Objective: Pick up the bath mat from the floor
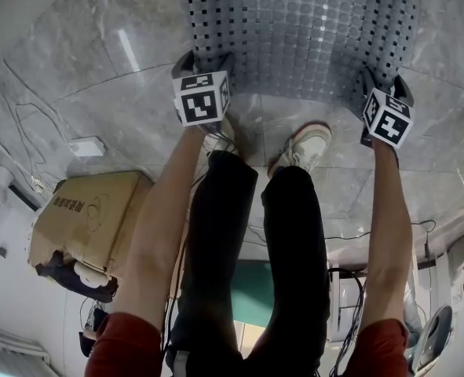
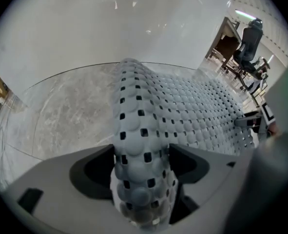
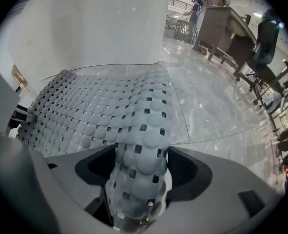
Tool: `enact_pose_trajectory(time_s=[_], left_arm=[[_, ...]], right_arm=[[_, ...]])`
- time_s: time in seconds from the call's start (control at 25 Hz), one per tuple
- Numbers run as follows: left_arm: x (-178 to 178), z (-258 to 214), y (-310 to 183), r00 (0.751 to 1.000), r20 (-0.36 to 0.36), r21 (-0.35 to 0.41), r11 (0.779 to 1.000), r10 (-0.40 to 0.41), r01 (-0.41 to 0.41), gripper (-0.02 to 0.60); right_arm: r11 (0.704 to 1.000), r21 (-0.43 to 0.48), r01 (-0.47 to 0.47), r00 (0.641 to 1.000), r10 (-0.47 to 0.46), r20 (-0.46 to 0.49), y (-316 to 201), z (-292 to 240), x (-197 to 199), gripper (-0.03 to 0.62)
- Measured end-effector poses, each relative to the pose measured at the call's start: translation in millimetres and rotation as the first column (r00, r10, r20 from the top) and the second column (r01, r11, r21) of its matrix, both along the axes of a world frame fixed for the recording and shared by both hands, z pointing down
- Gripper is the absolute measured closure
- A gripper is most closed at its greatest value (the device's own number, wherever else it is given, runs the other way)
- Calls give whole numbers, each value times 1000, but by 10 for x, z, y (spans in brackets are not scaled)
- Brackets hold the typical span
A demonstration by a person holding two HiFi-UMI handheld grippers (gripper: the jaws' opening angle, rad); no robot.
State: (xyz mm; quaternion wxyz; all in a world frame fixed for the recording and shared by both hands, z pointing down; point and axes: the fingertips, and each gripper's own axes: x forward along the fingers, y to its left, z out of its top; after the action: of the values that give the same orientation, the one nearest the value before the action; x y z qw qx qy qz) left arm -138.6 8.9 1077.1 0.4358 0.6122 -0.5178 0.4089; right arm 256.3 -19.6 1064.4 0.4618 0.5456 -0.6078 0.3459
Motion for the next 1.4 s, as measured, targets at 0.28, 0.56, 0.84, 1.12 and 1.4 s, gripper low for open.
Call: enact_pose_trajectory(time_s=[0.28, 0.56, 0.84, 1.12, 1.4], left_arm=[[134, -120, 34, 996, -80, -31, 999, -40, 38, 295], [228, -238, 148, 991, -117, -123, 991, -65, 51, 362], [423, -371, 298, 990, -125, -184, 982, -67, 43, 444], [489, -710, 372, 993, -112, -205, 979, -37, 13, 473], [553, -1083, 542, 995, -102, -220, 975, -4, -18, 482]], right_arm=[[996, 20, -82, 995, 81, 54, 62, -144, -242, 375], [990, -27, -138, 985, 140, 97, 196, -273, -446, 455], [986, -63, -157, 977, 164, 133, 347, -412, -633, 520], [984, -88, -155, 977, 166, 137, 502, -701, -867, 531], [989, -108, -104, 984, 118, 134, 679, -1067, -1041, 533]])
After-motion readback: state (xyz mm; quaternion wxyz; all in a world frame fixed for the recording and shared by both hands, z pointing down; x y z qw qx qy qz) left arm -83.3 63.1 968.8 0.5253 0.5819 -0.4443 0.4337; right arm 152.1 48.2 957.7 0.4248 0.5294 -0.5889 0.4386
